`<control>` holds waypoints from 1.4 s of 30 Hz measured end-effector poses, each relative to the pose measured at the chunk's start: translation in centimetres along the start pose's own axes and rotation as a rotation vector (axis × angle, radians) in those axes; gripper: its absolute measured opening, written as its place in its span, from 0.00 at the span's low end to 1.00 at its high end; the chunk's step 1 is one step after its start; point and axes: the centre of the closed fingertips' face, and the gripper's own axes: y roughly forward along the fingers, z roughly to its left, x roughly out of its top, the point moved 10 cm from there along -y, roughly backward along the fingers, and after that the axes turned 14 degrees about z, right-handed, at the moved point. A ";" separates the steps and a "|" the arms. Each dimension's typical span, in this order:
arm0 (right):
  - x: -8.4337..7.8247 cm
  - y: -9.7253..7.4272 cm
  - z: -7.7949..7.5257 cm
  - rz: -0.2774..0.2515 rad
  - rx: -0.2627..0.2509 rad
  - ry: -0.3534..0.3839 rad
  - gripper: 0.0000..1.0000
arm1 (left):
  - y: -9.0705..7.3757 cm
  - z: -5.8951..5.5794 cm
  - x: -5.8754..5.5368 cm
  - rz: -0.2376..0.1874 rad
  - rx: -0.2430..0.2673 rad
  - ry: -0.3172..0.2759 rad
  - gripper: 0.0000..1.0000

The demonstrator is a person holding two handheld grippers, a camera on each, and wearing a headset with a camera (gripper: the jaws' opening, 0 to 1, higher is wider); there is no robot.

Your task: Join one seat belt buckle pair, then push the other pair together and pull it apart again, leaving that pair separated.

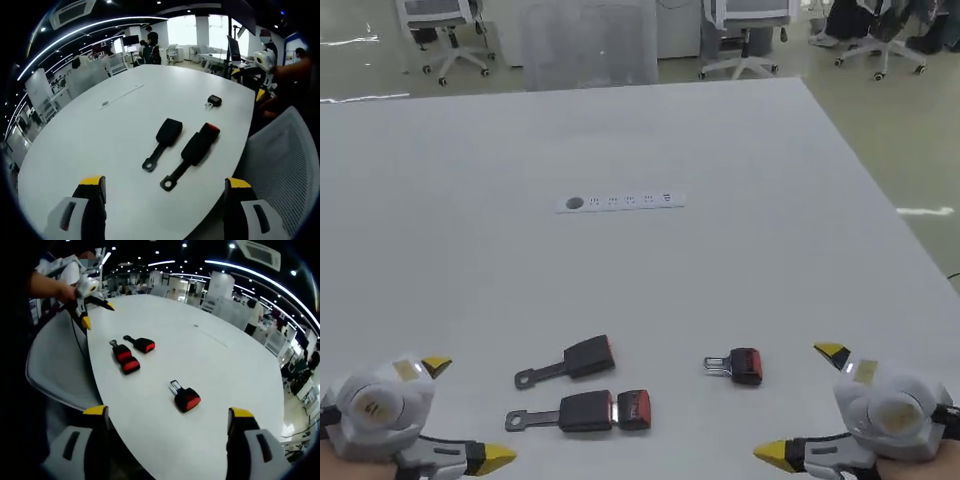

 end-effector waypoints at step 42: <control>-1.3 -2.4 1.9 0.030 0.021 0.084 1.00 | -0.9 -0.5 -2.1 -0.057 0.020 -0.091 1.00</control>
